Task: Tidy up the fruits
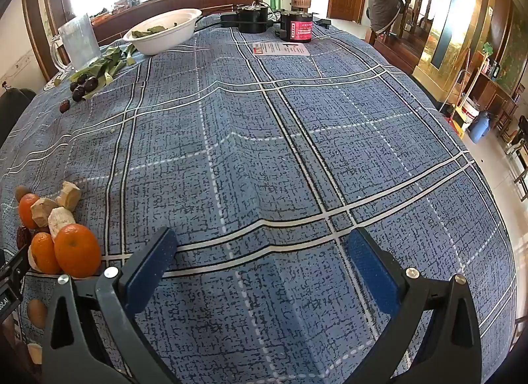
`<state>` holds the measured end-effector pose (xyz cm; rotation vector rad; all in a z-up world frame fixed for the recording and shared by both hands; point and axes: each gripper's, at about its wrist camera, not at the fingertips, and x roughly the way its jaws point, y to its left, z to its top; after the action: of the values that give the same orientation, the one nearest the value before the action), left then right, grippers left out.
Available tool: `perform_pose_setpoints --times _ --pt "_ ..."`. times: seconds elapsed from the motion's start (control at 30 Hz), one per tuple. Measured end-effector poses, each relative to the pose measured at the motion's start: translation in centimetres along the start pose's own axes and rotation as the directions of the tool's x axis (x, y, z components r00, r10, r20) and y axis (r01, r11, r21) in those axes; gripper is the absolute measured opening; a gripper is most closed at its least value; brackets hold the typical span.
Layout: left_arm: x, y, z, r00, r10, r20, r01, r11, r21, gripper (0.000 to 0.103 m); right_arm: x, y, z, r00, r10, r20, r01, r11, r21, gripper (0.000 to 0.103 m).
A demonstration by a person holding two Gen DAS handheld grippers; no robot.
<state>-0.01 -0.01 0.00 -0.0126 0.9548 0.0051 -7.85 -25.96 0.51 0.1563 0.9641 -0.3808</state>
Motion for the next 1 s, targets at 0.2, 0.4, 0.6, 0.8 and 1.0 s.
perform_pose_setpoints --times 0.2,0.4,0.6,0.8,1.0 --pt "0.0 0.0 0.0 1.000 -0.001 0.001 0.001 1.000 0.001 0.102 0.0 0.0 0.0 1.000 0.000 0.001 0.000 1.000 0.000 0.103" --pt "0.0 0.0 0.0 1.000 -0.001 0.001 0.001 1.000 0.002 0.102 0.0 0.0 0.0 1.000 0.000 0.001 0.000 1.000 0.000 0.103" --pt "0.0 0.0 0.0 1.000 -0.001 0.000 0.001 1.000 0.002 0.102 0.0 0.0 0.0 1.000 0.000 0.001 0.000 1.000 0.000 0.103" --pt "0.0 0.3 -0.2 1.000 -0.001 0.001 0.001 1.000 -0.002 0.102 0.0 0.1 0.0 1.000 -0.002 0.000 0.002 1.000 -0.001 0.103" --pt "-4.0 0.8 -1.6 0.999 -0.012 0.048 0.009 0.997 0.073 0.100 -0.1 -0.2 0.0 0.999 0.037 -0.016 -0.038 0.999 -0.022 0.103"
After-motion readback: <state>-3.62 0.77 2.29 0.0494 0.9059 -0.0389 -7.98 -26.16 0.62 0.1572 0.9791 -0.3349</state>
